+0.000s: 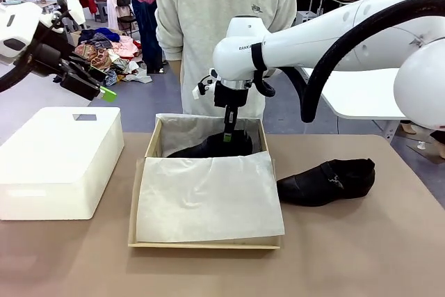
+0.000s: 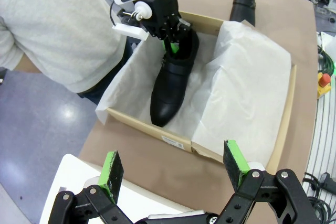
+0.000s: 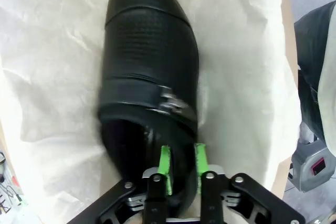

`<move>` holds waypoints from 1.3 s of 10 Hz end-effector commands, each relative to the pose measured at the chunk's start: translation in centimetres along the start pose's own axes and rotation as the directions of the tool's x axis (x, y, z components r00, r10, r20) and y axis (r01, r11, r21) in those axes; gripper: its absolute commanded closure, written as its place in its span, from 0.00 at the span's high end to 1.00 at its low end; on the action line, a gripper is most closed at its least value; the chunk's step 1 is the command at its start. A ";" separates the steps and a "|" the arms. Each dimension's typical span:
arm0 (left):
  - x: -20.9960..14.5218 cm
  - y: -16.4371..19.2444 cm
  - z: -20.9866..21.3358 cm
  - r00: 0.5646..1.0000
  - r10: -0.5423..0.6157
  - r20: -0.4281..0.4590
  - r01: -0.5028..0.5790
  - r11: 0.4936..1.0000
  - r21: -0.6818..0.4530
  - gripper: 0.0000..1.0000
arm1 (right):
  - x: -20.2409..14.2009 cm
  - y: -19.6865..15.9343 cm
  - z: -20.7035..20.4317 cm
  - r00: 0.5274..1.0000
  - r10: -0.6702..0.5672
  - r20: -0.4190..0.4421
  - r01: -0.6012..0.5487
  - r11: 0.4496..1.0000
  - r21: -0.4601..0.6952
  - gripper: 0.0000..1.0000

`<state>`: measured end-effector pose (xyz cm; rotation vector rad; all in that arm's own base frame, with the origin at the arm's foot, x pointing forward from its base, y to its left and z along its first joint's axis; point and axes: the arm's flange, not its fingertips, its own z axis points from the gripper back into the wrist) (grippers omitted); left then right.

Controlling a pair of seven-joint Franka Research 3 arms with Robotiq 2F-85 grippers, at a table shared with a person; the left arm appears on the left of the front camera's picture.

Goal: Pack the shoes into the box.
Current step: Place one shoe of the Shoes into the Shoes Box, then place the other shoe of the Shoes into the Shoes Box.

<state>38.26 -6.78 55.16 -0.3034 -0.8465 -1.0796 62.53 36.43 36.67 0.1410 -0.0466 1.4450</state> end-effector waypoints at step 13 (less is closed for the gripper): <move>0.0 0.3 0.0 1.000 -0.012 0.013 0.012 1.000 -0.009 1.00 | -0.5 3.0 7.6 0.999 0.035 -0.009 -0.035 0.999 -0.029 1.00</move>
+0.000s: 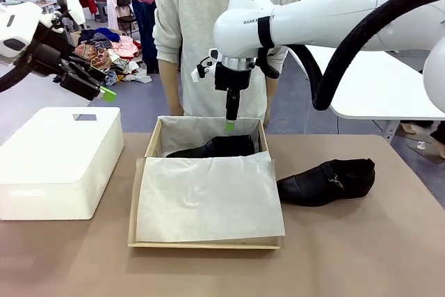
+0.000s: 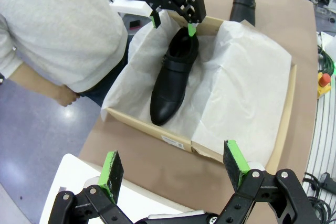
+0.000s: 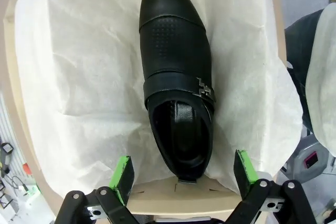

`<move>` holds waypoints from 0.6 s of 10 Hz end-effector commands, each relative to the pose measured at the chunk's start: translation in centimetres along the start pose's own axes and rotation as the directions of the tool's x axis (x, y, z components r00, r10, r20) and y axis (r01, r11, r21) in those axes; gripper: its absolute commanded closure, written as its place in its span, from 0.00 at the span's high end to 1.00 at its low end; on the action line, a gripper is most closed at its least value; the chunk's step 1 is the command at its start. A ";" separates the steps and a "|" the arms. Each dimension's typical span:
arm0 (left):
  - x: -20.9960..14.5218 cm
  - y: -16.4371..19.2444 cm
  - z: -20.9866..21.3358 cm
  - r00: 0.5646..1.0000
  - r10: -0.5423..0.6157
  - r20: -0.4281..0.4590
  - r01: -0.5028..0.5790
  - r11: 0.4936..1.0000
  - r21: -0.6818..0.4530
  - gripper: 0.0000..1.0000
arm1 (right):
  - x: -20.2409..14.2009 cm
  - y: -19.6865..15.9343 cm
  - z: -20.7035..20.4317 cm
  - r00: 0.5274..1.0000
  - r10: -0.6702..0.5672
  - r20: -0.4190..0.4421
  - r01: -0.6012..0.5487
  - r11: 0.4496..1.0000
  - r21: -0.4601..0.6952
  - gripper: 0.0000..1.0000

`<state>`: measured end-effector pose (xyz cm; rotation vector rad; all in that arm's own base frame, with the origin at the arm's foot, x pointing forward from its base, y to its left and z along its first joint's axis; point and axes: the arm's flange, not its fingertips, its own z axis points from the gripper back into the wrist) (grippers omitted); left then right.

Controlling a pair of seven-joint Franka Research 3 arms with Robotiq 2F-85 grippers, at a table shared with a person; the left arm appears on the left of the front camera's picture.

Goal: Pack the shoes into the box.
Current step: Place the other shoe of the Shoes into the Shoes Box.

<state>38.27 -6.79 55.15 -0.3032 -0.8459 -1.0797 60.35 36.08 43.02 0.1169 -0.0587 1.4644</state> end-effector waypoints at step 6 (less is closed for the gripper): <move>0.0 0.3 0.0 1.000 -0.012 0.014 0.012 1.000 -0.009 1.00 | -9.4 4.0 9.5 0.993 0.095 -0.076 -0.101 0.991 -0.083 1.00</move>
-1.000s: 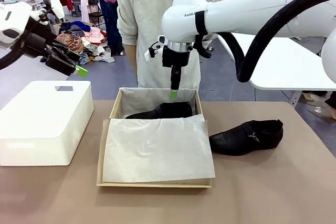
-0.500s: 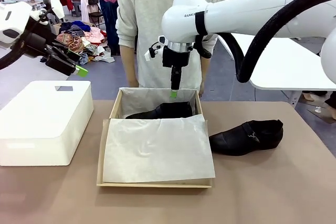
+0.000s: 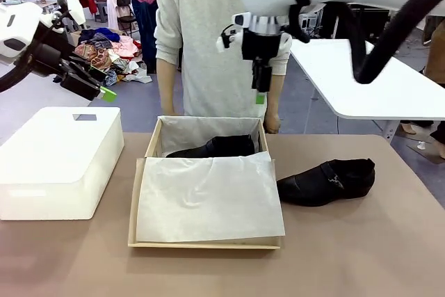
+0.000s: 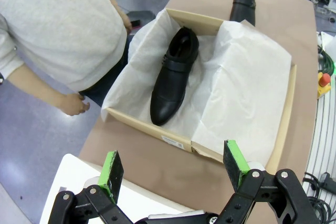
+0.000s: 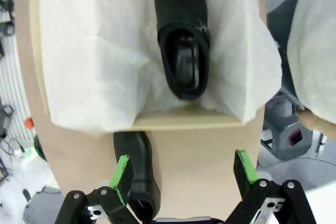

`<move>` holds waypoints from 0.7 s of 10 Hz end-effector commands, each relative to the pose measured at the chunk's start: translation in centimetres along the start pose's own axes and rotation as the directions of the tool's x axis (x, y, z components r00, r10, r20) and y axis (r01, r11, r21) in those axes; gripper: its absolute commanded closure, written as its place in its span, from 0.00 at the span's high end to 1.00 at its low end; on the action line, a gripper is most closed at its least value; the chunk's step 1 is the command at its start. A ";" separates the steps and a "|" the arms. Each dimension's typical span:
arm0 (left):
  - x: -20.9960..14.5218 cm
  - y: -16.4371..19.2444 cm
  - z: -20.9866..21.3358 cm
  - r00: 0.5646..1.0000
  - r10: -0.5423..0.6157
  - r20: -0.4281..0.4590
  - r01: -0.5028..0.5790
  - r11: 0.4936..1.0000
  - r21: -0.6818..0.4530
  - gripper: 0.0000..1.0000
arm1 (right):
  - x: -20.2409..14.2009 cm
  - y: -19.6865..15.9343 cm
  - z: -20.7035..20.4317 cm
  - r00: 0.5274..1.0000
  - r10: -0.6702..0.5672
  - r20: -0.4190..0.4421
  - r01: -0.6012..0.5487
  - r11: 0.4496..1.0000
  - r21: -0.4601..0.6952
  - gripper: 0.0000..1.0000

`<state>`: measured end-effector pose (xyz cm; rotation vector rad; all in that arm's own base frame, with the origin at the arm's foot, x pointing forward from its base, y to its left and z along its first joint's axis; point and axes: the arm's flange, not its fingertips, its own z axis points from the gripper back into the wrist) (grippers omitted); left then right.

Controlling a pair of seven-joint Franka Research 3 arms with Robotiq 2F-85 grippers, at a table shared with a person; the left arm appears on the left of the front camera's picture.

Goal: Pack the shoes into the box.
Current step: Place the other shoe of the Shoes into the Shoes Box.

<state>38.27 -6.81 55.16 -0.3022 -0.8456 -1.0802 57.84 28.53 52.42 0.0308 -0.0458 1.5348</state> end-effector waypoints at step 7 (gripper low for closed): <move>0.0 0.3 0.0 1.000 -0.011 0.015 0.011 1.000 -0.010 1.00 | -13.3 4.5 -1.5 1.000 -0.026 -0.008 0.025 0.996 -0.091 1.00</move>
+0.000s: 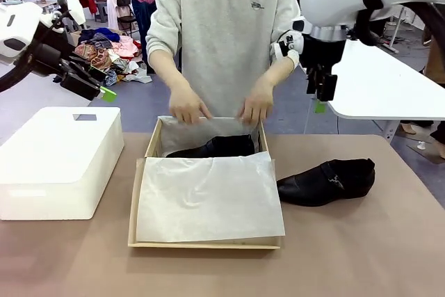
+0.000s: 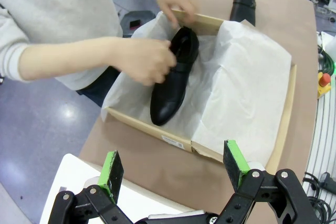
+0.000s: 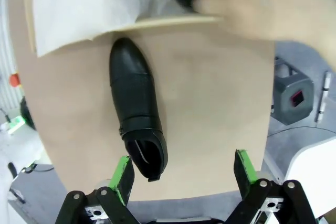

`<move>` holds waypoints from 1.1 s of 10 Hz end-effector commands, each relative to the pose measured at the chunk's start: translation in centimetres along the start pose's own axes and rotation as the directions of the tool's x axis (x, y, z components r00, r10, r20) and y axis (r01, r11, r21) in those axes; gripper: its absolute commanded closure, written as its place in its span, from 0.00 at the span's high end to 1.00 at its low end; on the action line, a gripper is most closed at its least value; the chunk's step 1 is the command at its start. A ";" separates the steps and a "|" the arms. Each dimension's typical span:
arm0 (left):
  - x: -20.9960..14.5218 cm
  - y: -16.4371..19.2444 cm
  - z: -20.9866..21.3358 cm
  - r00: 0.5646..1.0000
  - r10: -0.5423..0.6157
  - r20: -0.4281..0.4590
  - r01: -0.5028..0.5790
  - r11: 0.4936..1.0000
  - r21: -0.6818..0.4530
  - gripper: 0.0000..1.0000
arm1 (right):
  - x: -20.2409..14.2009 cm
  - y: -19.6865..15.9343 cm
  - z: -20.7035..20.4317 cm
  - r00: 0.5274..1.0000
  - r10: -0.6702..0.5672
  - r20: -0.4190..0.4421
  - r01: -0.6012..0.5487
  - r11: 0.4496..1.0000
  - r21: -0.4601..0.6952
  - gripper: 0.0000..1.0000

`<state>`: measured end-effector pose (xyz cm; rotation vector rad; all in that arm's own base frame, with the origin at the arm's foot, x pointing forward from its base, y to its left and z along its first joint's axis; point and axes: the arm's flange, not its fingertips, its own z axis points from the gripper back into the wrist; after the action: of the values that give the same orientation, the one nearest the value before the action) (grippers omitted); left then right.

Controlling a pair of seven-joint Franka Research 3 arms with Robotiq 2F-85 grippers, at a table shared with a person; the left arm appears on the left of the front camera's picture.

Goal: Pack the shoes into the box.
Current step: Place the other shoe of the Shoes into the Shoes Box.

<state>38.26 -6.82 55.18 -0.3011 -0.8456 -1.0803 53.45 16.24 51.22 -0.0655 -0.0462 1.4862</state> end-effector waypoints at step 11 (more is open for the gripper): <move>-0.1 0.3 0.0 1.000 -0.011 0.015 0.011 1.000 -0.010 1.00 | -0.7 -0.1 -1.3 1.000 -0.016 0.026 0.016 1.000 -0.009 1.00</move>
<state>38.26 -6.82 55.18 -0.3011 -0.8455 -1.0802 53.60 15.56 49.91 -0.0532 -0.0739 1.4707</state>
